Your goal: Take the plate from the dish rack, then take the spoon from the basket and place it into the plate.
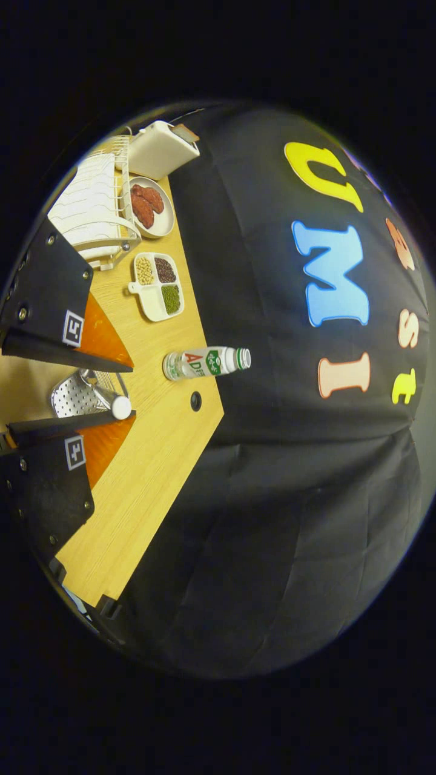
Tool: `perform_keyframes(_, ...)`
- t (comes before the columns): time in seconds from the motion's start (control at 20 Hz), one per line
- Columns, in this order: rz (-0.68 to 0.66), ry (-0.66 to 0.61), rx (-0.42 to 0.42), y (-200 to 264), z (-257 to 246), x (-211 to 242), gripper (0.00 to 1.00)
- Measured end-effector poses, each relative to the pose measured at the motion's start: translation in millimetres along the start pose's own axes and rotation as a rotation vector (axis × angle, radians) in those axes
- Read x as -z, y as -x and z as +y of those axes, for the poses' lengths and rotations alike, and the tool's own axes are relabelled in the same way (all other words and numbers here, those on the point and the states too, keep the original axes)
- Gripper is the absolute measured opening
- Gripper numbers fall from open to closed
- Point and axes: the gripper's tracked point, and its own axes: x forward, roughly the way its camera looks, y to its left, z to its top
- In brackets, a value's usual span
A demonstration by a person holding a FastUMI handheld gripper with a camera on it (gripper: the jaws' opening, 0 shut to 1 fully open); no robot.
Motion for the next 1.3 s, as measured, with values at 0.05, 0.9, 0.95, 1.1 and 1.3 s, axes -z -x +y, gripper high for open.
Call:
perform_keyframes(0.05,0.002,0.03,-0.011,-2,6,0,0.39)
perform_keyframes(0.9,-0.036,0.156,0.017,15,3,11,0.24)
perform_keyframes(0.95,-0.045,0.143,0.018,20,0,11,0.24)
perform_keyframes(1.1,-0.085,0.099,0.017,42,-11,7,0.27)
perform_keyframes(1.3,-0.106,0.078,0.011,50,-24,12,0.31)
